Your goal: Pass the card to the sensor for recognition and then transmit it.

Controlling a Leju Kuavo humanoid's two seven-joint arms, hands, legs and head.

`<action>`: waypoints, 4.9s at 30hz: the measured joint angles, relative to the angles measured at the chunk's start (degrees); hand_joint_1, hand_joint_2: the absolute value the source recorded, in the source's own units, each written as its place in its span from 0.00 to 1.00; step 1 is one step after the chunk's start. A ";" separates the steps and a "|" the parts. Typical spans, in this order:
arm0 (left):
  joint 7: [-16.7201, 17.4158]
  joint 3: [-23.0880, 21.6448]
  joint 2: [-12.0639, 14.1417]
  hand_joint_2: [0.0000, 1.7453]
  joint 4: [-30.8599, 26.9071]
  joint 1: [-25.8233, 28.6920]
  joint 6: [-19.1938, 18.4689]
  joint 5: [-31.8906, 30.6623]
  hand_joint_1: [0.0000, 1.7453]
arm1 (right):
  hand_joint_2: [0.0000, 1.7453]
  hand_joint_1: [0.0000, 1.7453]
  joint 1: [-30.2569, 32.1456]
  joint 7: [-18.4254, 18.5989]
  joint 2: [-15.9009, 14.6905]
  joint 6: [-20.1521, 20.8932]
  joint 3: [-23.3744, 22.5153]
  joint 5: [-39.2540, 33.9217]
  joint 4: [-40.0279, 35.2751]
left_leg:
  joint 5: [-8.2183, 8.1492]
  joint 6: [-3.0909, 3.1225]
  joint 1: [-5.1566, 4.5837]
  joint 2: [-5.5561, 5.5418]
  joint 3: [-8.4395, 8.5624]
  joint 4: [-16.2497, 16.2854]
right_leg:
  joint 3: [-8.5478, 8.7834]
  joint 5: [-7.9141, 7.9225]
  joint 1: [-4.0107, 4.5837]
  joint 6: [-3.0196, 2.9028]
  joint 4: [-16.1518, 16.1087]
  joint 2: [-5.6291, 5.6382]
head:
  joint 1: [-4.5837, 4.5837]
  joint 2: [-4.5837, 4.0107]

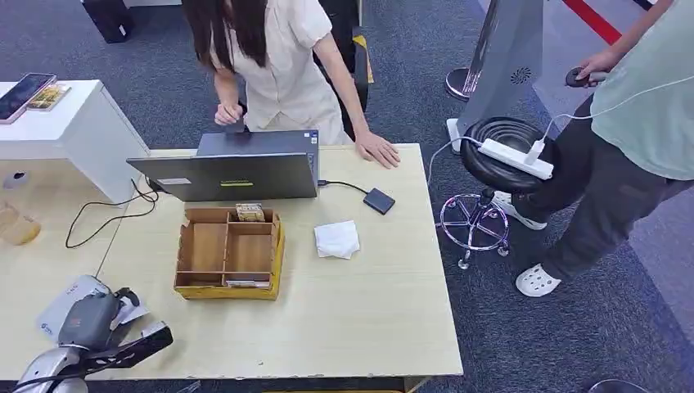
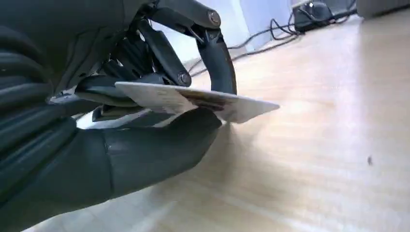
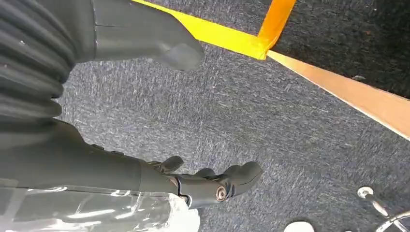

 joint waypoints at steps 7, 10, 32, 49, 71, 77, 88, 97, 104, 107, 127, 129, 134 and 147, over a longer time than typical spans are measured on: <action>-4.68 3.04 -2.14 1.00 -6.38 -0.39 11.35 9.44 1.00 | 1.00 0.00 -0.03 1.03 0.04 -0.15 0.00 0.52 -0.04 | 0.00 0.00 0.00 0.00 -0.03 0.03 | -0.03 0.00 0.00 0.00 0.00 0.00 | 0.00 0.00; -5.36 4.44 -2.91 1.00 -9.20 -1.45 12.53 11.26 1.00 | 1.00 0.00 -0.08 1.18 0.22 -0.22 0.00 0.83 -0.04 | 0.00 0.00 0.00 0.00 -0.03 0.03 | -0.03 0.00 0.00 0.00 0.00 0.00 | -0.04 0.00; -9.58 9.75 -8.76 1.00 -14.93 -12.66 8.73 28.14 1.00 | 1.00 0.00 -0.72 2.27 1.36 -0.26 0.22 2.03 -0.04 | 0.02 0.03 0.00 -0.01 -0.06 0.06 | -0.06 0.01 0.00 0.01 0.00 -0.01 | -0.02 0.00; -11.26 5.77 -10.19 1.00 -14.91 -18.05 14.13 19.96 1.00 | 1.00 0.00 -1.34 2.43 1.70 -0.26 1.77 2.47 0.22 | 0.02 0.03 0.00 -0.01 -0.11 0.08 | -0.12 0.03 0.00 0.01 0.00 0.01 | -0.02 0.00; -10.30 -1.03 -10.58 1.00 -14.91 -21.11 15.49 16.46 1.00 | 1.00 0.00 -1.80 2.73 1.81 -0.28 3.06 1.83 0.50 | 0.02 0.03 0.00 0.04 -0.12 0.11 | -0.15 0.04 0.00 0.02 0.00 0.09 | 0.00 0.00; -9.34 -2.42 -9.77 1.00 -14.41 -21.57 15.79 14.52 0.00 | 1.00 0.00 -1.93 2.75 1.81 -0.28 3.56 1.38 0.50 | 0.02 0.03 0.00 0.04 -0.12 0.11 | -0.15 0.04 0.00 0.02 0.00 0.09 | 0.00 0.00; -7.83 -3.04 -8.70 1.00 -12.42 -21.67 16.38 13.27 0.00 | 1.00 0.00 -1.89 2.82 1.81 -0.37 4.04 0.50 0.68 | 0.02 0.03 0.00 0.04 -0.13 0.11 | -0.15 0.04 0.00 0.02 0.00 0.09 | 0.00 0.00; -7.70 -3.04 -8.33 1.00 -11.35 -21.66 16.49 13.25 0.00 | 1.00 0.00 -1.88 2.82 1.81 -0.42 4.11 0.39 0.81 | 0.02 0.03 0.00 0.04 -0.13 0.11 | -0.15 0.04 0.00 0.02 0.00 0.09 | -0.02 0.00; -7.68 -3.04 -8.11 1.00 -11.15 -21.65 16.64 13.25 0.00 | 1.00 0.00 -1.88 2.82 1.81 -0.42 4.13 0.28 0.85 | 0.02 0.03 0.00 0.04 -0.13 0.11 | -0.15 0.04 0.00 0.02 0.00 0.09 | 0.00 0.00; -7.48 -3.04 -7.76 1.00 -10.84 -21.66 16.93 13.27 0.00 | 1.00 0.00 -1.85 2.82 1.81 -0.42 4.13 0.07 0.90 | 0.02 0.03 0.00 0.04 -0.13 0.11 | -0.15 0.04 0.00 0.02 0.00 0.09 | 0.00 0.00; -3.96 -2.88 2.49 1.00 -7.11 -21.24 -0.65 14.32 0.00 | 1.00 0.00 -1.09 2.32 1.70 -0.50 4.15 -2.34 1.03 | 0.03 0.03 0.02 0.07 -0.16 0.10 | -0.17 0.04 0.02 0.02 0.02 0.13 | -0.02 0.00; -3.41 -3.04 3.84 1.00 -7.11 -20.91 -3.13 13.80 0.00 | 1.00 0.00 -1.03 2.16 1.68 -0.48 4.15 -2.45 1.03 | 0.03 0.03 0.02 0.09 -0.16 0.10 | -0.19 0.04 0.02 0.02 0.02 0.16 | -0.02 0.00; -3.00 -3.72 7.02 1.00 -7.11 -20.79 -6.66 13.62 0.00 | 1.00 0.00 -0.96 1.84 1.53 -0.39 4.15 -2.73 0.96 | 0.03 0.03 0.02 0.10 -0.17 0.10 | -0.20 0.04 0.02 0.02 0.02 0.16 | 0.00 0.00; -3.04 -6.42 12.92 1.00 -7.13 -21.70 -9.06 13.82 0.00 | 1.00 0.00 -0.88 1.55 1.11 -0.35 4.15 -3.10 0.92 | 0.03 0.02 0.02 0.13 -0.17 0.10 | -0.21 0.04 0.02 0.02 0.02 0.18 | 0.00 0.00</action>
